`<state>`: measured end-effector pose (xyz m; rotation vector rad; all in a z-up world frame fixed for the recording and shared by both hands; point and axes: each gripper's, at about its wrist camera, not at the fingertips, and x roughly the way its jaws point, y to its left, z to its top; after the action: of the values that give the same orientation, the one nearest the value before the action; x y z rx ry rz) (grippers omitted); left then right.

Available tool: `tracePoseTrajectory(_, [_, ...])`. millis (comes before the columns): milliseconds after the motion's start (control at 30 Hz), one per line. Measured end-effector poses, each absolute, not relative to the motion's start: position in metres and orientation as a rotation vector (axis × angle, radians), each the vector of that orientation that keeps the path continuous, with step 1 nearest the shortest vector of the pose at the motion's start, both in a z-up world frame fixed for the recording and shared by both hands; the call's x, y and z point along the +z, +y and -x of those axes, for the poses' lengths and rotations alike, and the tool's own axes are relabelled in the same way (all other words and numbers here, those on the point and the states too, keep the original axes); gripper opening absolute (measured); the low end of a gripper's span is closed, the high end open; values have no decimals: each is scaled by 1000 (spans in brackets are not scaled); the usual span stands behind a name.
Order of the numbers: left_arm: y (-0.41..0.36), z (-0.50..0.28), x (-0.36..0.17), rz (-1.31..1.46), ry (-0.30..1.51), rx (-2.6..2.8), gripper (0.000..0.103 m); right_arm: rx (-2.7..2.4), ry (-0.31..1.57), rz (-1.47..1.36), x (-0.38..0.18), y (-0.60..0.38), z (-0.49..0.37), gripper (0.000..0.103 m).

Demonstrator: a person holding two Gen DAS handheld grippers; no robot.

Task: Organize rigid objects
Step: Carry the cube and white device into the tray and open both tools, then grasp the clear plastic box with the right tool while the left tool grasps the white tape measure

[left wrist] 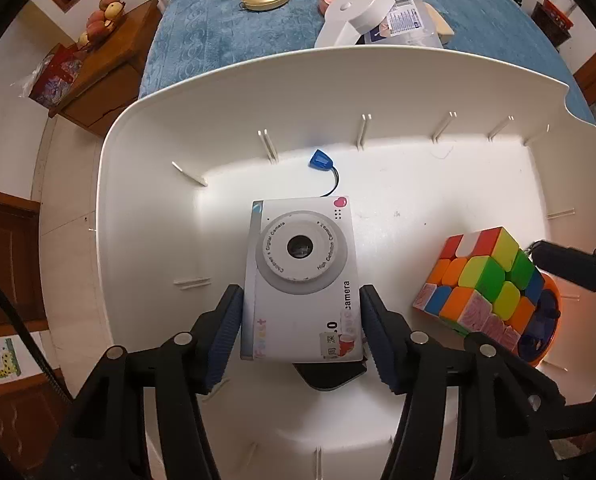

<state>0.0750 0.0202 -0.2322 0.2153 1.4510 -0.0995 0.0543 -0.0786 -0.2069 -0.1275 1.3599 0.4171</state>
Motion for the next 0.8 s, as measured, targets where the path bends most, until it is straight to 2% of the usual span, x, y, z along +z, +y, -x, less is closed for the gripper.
tracePoseTrajectory(233, [22,-81,-215,-204,1430,-69,78,422,1335,77,-191,-94,-58,70])
tracePoseTrajectory(800, [17,-97,-154,-172,1323,-80,80,430,1267,-17,-153,-112,-70,70])
